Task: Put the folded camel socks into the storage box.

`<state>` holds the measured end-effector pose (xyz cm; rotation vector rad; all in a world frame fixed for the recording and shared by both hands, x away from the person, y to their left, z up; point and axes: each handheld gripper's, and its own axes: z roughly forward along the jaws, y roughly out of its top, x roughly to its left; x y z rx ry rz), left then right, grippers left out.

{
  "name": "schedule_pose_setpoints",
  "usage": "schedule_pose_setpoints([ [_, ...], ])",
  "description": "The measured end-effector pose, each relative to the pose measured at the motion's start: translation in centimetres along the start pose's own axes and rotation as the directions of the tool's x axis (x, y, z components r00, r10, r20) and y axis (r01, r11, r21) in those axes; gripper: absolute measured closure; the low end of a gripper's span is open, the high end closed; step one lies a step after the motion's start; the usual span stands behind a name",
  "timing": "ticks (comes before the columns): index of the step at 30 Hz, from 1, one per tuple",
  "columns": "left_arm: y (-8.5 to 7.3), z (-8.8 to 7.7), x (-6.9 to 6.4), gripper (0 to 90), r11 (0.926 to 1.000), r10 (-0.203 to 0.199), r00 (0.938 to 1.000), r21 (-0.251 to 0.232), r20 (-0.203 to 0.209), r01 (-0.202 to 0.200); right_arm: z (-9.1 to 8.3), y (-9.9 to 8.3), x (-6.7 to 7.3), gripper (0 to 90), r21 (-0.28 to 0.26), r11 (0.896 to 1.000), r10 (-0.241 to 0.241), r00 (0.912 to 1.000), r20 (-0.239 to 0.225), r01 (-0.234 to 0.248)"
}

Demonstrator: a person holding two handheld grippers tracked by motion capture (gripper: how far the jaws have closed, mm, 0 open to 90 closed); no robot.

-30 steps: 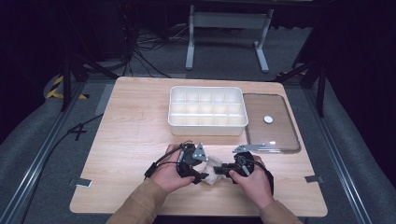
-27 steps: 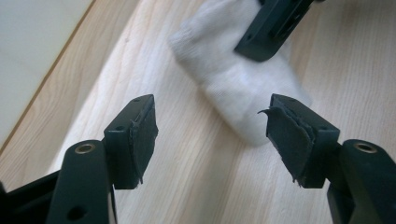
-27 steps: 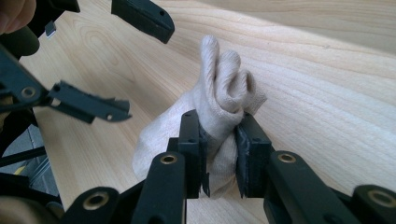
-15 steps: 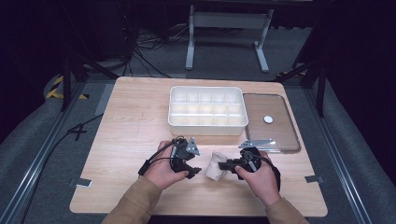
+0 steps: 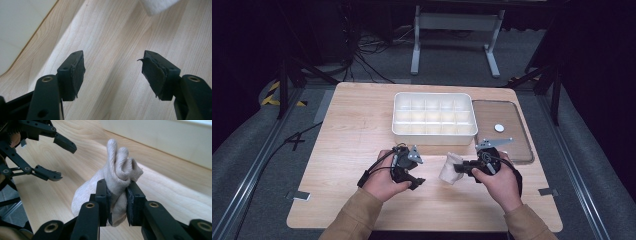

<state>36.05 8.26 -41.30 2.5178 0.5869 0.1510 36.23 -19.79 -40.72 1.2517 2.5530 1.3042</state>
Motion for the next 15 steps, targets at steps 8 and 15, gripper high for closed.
schedule_pose_setpoints([
  [8, -0.2, -0.1, 0.2, 35.8, 1.0, 0.008, 0.9999, 0.002, -0.007, -0.008, -1.0, 1.7, -0.3, 74.7, -0.002, 1.0, -0.023, 0.9993, 0.031, 0.023],
  [15, -0.5, -0.6, 0.4, 35.6, 0.9999, -0.004, 0.9999, -0.016, -0.014, 0.004, -1.6, 2.6, -0.7, 74.7, 0.008, 0.998, -0.059, 0.996, 0.066, 0.059],
])
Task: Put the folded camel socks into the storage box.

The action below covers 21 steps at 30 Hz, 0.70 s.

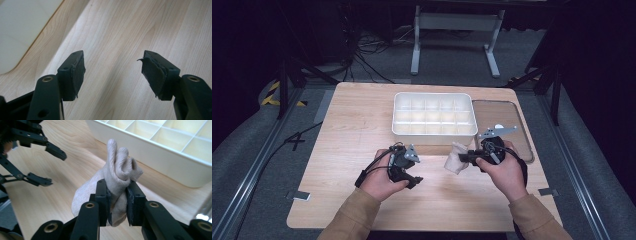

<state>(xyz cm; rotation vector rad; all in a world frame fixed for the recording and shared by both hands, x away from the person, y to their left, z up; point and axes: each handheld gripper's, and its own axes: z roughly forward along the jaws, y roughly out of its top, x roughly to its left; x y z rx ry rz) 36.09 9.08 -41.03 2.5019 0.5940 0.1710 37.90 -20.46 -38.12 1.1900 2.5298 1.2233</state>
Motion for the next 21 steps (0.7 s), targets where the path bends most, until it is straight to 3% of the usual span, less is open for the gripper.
schedule_pose_setpoints([
  [6, -0.5, -0.5, 0.2, 35.5, 0.9999, -0.013, 0.9998, -0.004, -0.016, 0.013, -0.4, 0.9, -0.4, 74.6, 0.01, 0.999, -0.036, 0.9986, 0.037, 0.036],
  [15, -0.7, -0.9, 0.3, 35.5, 0.9996, -0.026, 0.9996, -0.014, -0.015, 0.026, -0.9, 2.3, -1.8, 74.4, 0.014, 0.999, -0.034, 0.9977, 0.058, 0.033],
  [21, -0.7, -0.8, 0.5, 35.7, 0.9997, -0.024, 0.9997, -0.011, -0.007, 0.024, -1.3, 3.5, -3.0, 74.4, 0.023, 0.998, -0.056, 0.9945, 0.088, 0.054],
])
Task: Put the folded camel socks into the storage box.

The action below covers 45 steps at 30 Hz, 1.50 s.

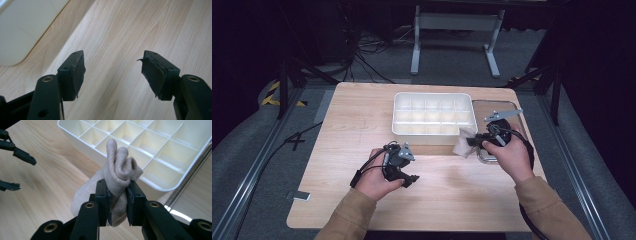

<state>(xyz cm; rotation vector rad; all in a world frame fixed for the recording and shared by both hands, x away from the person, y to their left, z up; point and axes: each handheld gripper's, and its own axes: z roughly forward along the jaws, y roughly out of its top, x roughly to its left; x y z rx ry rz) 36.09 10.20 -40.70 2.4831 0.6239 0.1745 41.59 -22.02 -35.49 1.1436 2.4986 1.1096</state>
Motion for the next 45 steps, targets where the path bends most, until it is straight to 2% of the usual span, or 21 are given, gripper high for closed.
schedule_pose_setpoints([
  [16, 0.0, -0.2, 0.1, 35.7, 1.0, -0.001, 1.0, 0.007, 0.001, 0.001, -0.1, 2.2, -2.9, 73.5, 0.007, 1.0, -0.008, 0.9986, 0.052, 0.008],
  [18, -0.1, -0.2, 0.1, 35.6, 1.0, -0.002, 1.0, 0.008, 0.001, 0.002, 0.0, 2.4, -3.3, 73.1, 0.0, 1.0, -0.024, 0.9988, 0.042, 0.024],
  [20, -0.1, -0.2, 0.1, 35.5, 1.0, -0.002, 1.0, 0.008, 0.003, 0.002, 0.1, 2.6, -3.7, 72.9, -0.013, 0.998, -0.067, 0.9976, 0.016, 0.068],
  [23, -0.1, -0.2, 0.1, 35.3, 0.9999, -0.003, 1.0, 0.01, 0.007, 0.003, 0.2, 2.7, -4.3, 73.0, 0.006, 0.996, -0.088, 0.9956, 0.031, 0.088],
  [30, -0.3, -0.3, 0.1, 35.4, 0.9999, -0.006, 1.0, 0.008, -0.003, 0.006, 0.5, 2.9, -5.3, 73.1, 0.001, 0.998, -0.055, 0.9969, 0.056, 0.055],
  [33, -0.5, -0.5, 0.2, 35.2, 0.9997, -0.023, 0.9997, -0.002, -0.009, 0.023, 0.7, 3.2, -5.6, 73.0, -0.009, 0.999, -0.041, 0.9963, 0.076, 0.041],
  [35, -0.8, -0.6, 0.1, 33.7, 0.9981, -0.06, 0.9981, -0.015, -0.015, 0.06, 0.9, 3.4, -5.9, 73.2, -0.01, 0.999, -0.042, 0.9948, 0.092, 0.043],
  [36, -0.9, -0.8, 0.2, 33.5, 0.9977, -0.066, 0.9977, -0.017, -0.017, 0.066, 1.0, 3.5, -6.0, 73.2, -0.001, 0.999, -0.043, 0.9948, 0.092, 0.043],
  [38, -1.2, -1.0, 0.2, 33.1, 0.9963, -0.083, 0.9962, -0.022, -0.023, 0.083, 1.4, 3.7, -6.2, 73.2, 0.011, 0.998, -0.055, 0.9939, 0.095, 0.054],
  [45, -1.9, -1.6, 0.3, 32.3, 0.9946, -0.102, 0.9939, -0.021, -0.041, 0.102, 2.6, 4.7, -6.2, 73.2, 0.053, 0.993, -0.108, 0.9875, 0.115, 0.103],
])
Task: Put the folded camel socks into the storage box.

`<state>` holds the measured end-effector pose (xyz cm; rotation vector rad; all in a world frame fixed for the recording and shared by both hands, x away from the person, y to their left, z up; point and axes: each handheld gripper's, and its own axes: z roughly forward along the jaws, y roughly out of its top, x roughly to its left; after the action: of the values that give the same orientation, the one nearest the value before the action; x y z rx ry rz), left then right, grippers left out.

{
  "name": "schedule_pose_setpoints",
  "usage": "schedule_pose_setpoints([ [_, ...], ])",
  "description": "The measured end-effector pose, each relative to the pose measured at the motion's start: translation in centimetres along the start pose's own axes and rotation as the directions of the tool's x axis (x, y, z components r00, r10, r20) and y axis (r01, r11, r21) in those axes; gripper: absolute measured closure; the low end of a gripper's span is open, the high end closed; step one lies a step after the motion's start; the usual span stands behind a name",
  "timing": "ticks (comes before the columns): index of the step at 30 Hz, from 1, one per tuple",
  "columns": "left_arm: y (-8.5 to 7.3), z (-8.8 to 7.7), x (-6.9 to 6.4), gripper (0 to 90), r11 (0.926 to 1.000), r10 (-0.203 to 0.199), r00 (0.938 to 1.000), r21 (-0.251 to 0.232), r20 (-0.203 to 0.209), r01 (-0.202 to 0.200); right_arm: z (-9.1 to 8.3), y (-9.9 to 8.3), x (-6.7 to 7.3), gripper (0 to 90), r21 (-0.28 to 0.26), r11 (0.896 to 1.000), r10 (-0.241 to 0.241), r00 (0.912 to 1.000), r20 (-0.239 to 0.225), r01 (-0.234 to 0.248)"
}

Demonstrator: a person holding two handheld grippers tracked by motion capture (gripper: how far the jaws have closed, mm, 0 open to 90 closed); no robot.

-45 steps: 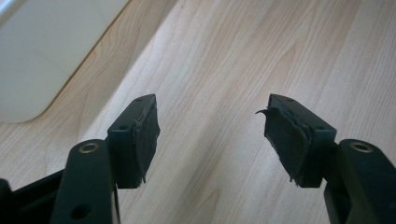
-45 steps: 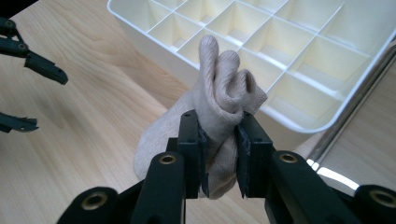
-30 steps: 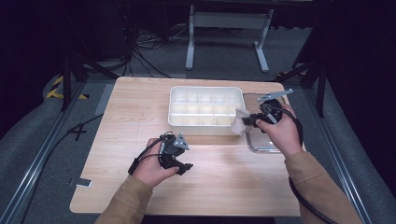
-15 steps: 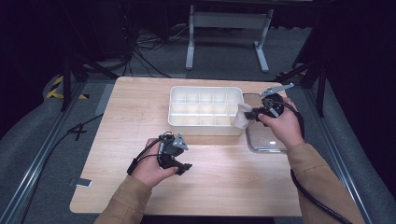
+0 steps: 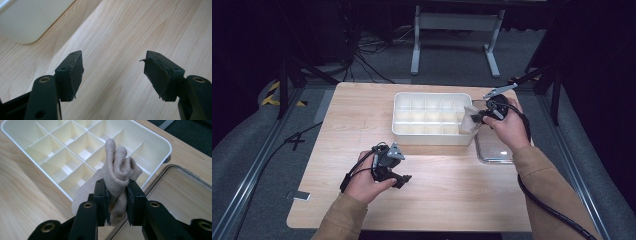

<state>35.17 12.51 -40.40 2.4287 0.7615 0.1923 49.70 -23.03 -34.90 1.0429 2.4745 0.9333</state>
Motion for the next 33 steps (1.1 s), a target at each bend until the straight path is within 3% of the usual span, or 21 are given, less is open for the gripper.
schedule_pose_setpoints([
  [9, -0.8, -0.4, 0.1, 31.4, 0.9999, -0.01, 0.9997, 0.009, -0.022, 0.01, 1.7, 0.8, 0.5, 73.1, 0.054, 0.995, -0.089, 0.9952, 0.039, 0.087],
  [10, -1.0, -0.4, 0.1, 30.6, 0.9997, -0.018, 0.9994, 0.015, -0.028, 0.019, 2.2, 0.9, 0.8, 73.1, 0.081, 0.99, -0.119, 0.9912, 0.058, 0.114],
  [13, -1.2, -0.5, 0.2, 30.1, 0.9996, -0.022, 0.9993, 0.016, -0.03, 0.023, 2.6, 0.9, 1.0, 73.1, 0.093, 0.986, -0.141, 0.9877, 0.067, 0.135],
  [18, -1.3, -0.5, 0.3, 30.1, 0.9994, -0.03, 0.9991, 0.018, -0.028, 0.031, 3.6, 0.9, 1.5, 73.1, 0.156, 0.97, -0.203, 0.9748, 0.092, 0.187],
  [33, -1.2, 0.0, 0.4, 29.0, 0.9992, -0.029, 0.9993, 0.028, -0.025, 0.029, 5.6, -0.4, 1.7, 72.0, 0.203, 0.97, -0.151, 0.9858, 0.074, 0.133],
])
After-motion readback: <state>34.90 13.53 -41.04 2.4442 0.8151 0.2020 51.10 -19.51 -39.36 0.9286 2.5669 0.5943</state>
